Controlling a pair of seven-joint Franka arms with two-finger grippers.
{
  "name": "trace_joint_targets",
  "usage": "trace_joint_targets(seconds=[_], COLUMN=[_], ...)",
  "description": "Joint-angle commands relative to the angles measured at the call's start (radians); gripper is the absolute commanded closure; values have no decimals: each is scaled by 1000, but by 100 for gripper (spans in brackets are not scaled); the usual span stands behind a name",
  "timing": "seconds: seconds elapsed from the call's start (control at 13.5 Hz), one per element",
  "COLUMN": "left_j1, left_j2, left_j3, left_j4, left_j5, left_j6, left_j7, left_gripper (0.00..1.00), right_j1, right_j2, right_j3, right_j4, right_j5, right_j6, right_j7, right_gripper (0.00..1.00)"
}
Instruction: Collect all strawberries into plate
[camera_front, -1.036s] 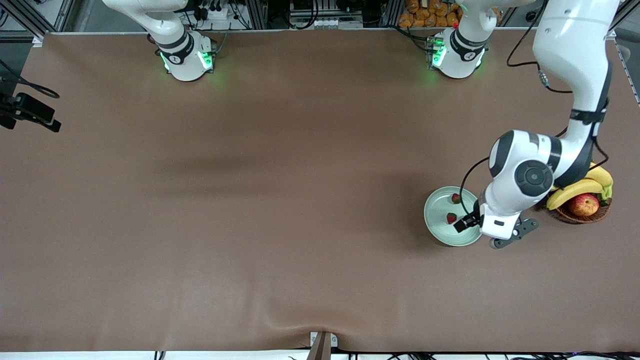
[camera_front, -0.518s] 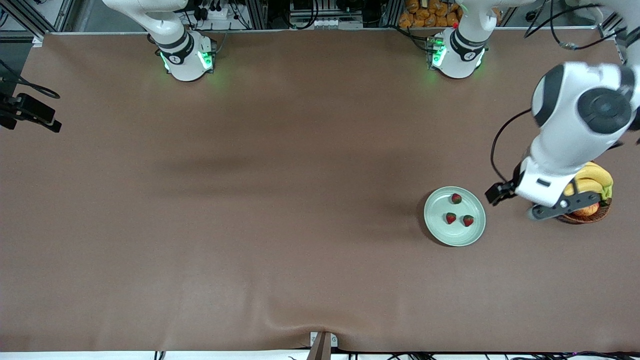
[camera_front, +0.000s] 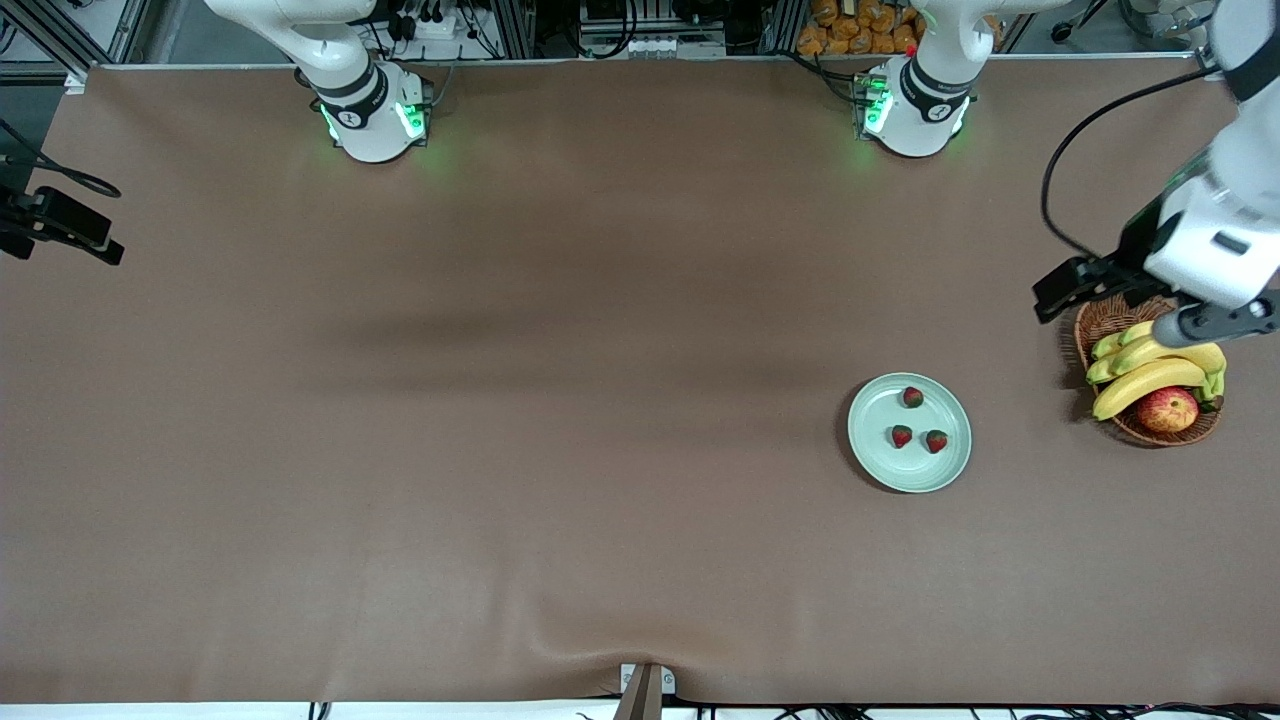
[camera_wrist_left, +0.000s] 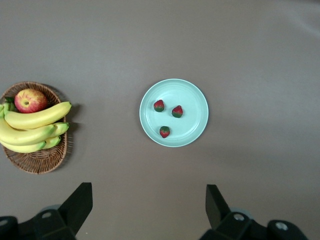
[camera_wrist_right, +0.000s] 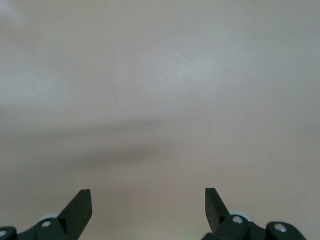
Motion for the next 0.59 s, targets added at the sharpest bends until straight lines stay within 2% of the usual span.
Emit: trace_joint_targets(seconds=[0.0, 0.52], left_j1=[23, 17], left_j2=[-64, -80], left_j3=[4, 27], left_j4=[-24, -6], left_j5=[-39, -29], left_j6=[-52, -119], left_j7=[122, 119], left_gripper=[0, 0], right_j1=[4, 3], right_j2=[-2, -2], right_j3=[1, 1], right_j4=[1, 1], right_j5=[9, 9], right_j6=[-6, -6], right_j7=[9, 9], right_gripper=[0, 0])
